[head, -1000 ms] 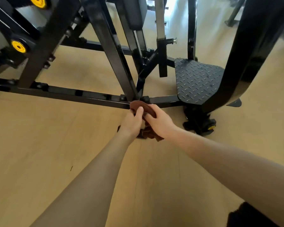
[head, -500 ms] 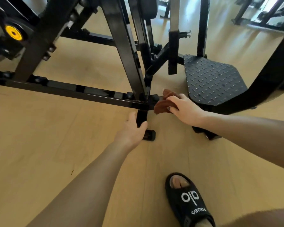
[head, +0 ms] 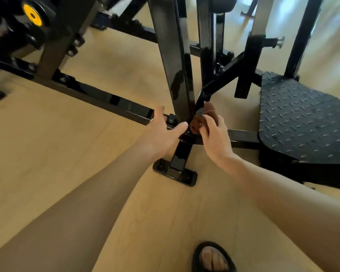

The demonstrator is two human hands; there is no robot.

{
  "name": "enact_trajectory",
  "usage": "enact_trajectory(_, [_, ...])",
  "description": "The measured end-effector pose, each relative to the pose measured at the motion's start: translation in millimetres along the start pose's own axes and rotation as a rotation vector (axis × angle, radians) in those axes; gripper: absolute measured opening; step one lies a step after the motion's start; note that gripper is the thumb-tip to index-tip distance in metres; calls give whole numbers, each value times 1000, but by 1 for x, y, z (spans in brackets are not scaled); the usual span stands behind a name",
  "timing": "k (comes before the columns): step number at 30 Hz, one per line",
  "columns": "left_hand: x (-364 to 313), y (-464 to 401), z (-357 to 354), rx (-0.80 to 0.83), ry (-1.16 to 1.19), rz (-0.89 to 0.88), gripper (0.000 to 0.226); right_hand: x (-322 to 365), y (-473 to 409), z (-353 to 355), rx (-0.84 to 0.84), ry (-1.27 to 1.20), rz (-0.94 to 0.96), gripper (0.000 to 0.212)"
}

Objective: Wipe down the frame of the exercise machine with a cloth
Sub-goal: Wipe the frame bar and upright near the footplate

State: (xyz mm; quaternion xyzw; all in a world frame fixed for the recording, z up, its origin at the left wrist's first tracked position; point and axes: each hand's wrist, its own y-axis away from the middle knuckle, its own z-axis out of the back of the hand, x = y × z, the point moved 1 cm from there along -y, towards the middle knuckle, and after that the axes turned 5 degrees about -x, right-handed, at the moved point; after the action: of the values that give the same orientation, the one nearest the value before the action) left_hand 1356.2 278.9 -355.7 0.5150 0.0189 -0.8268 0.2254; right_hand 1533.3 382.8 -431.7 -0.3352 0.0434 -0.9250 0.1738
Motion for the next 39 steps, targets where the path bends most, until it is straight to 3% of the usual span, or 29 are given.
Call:
enact_trajectory(7, [-22,-42,-20,-67,-23,92,92,-33,-6,5,88,181,113,38])
enact_trajectory(11, [-28,-54,-27,-104,-34,190,97,-23,-19,-1,38,65,-27,23])
enact_trajectory(14, [-31,-65,-26,-123,19,150,94,-13,-34,-7,29,24,-82,20])
enact_trajectory(20, [-16,-84,-23,-165,93,4,78,-28,-19,-7,27,118,91,29])
enact_trajectory(24, [-10,-92,-23,-102,126,-48,41,-38,-2,-4,60,298,255,39])
enact_trajectory(26, [-10,-95,-29,-97,171,-43,38,-44,6,-6,52,329,298,38])
enact_trajectory(32, [0,-93,-44,-182,241,-93,28,-27,11,-26,-71,200,72,40])
enact_trajectory(36, [1,-95,-40,-145,231,-145,33,-18,2,-31,-78,100,-99,46])
enact_trajectory(39, [2,-95,-41,-147,233,-168,38,-19,-9,-31,-66,73,-167,36])
